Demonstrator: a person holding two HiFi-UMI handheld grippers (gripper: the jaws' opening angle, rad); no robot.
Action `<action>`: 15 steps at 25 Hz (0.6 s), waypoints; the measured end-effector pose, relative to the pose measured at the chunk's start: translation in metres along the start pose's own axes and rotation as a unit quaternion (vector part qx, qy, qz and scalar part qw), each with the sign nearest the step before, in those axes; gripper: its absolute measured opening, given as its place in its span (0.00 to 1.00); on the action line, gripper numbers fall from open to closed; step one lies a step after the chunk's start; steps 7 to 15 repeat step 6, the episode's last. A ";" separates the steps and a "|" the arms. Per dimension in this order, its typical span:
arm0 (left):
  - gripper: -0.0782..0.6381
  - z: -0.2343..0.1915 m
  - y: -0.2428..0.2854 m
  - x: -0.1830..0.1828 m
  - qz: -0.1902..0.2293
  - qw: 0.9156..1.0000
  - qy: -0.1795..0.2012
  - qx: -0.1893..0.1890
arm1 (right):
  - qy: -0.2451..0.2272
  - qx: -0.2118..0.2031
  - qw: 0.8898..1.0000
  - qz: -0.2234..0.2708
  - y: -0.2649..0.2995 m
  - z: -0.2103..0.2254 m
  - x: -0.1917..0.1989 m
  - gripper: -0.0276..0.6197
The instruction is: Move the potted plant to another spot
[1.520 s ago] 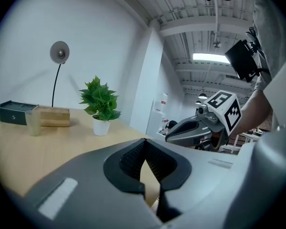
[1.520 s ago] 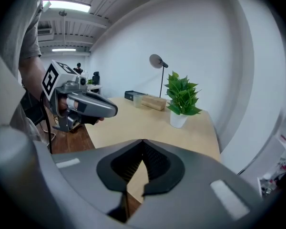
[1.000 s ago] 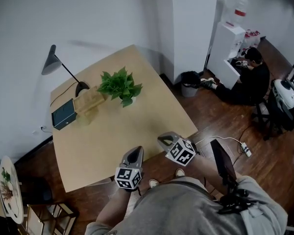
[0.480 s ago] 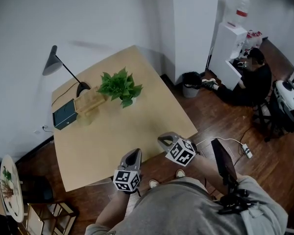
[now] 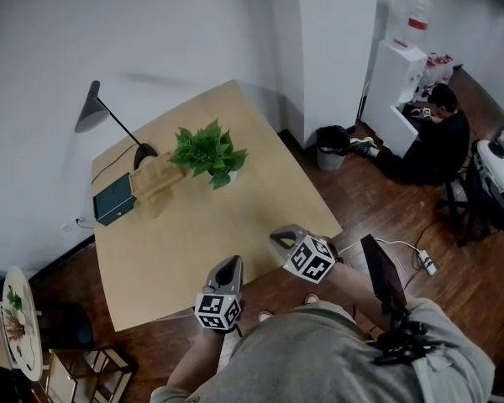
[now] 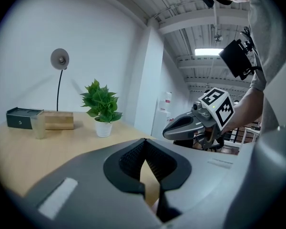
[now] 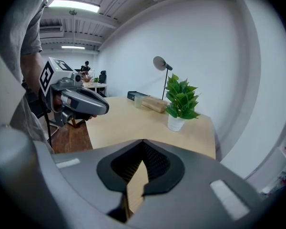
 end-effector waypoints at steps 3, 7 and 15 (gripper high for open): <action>0.11 -0.005 0.003 -0.003 0.003 1.000 0.000 -0.005 | -0.004 -0.002 1.000 0.003 0.006 0.006 -0.004 0.05; 0.11 -0.010 0.006 -0.006 0.006 1.000 -0.001 -0.011 | -0.008 -0.003 1.000 0.006 0.011 0.011 -0.009 0.05; 0.11 -0.010 0.006 -0.006 0.006 1.000 -0.001 -0.011 | -0.008 -0.003 1.000 0.006 0.011 0.011 -0.009 0.05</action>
Point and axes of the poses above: the fingertips, and each gripper's own axes: y forward along the fingers, z to its right, x out of its underside, the point moved 10 cm from there along -y, backward along the fingers, and after that the axes turned 1 degree about z, right-handed, at the moved point
